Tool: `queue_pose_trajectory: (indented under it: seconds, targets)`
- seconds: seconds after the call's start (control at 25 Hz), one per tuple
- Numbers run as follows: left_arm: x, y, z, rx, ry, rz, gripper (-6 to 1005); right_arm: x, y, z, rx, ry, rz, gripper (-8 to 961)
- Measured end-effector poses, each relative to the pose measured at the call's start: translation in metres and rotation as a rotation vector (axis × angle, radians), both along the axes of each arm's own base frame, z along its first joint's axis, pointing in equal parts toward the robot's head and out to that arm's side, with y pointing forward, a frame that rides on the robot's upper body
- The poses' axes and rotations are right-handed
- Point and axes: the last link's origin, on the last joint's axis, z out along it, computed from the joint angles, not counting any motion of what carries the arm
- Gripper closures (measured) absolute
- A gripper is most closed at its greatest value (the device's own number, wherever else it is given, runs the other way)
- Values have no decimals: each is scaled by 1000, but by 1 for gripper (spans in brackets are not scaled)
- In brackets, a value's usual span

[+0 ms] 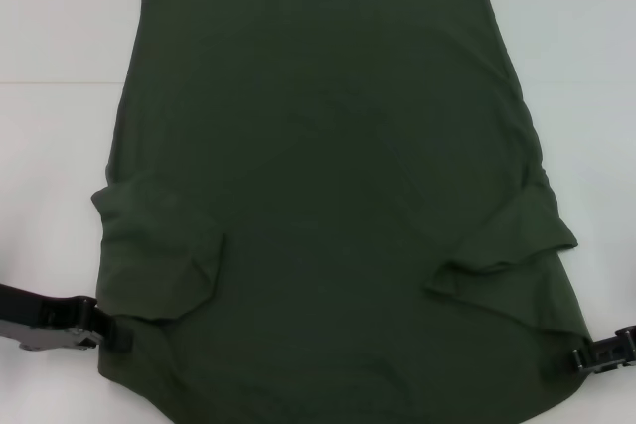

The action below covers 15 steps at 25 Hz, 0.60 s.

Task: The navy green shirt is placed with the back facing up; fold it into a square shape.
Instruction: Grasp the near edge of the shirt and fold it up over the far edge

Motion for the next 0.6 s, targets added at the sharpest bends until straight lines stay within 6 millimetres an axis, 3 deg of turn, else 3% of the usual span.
queue_pose_trajectory:
  seconds: [0.36,0.6]
  targets:
    - [1,0,0,4,-8,-3,980,-12,6,-10,-16,19,24,35]
    - [2,1,1,11,-18,-6,980,-12,13,-7,25,10,-21,153]
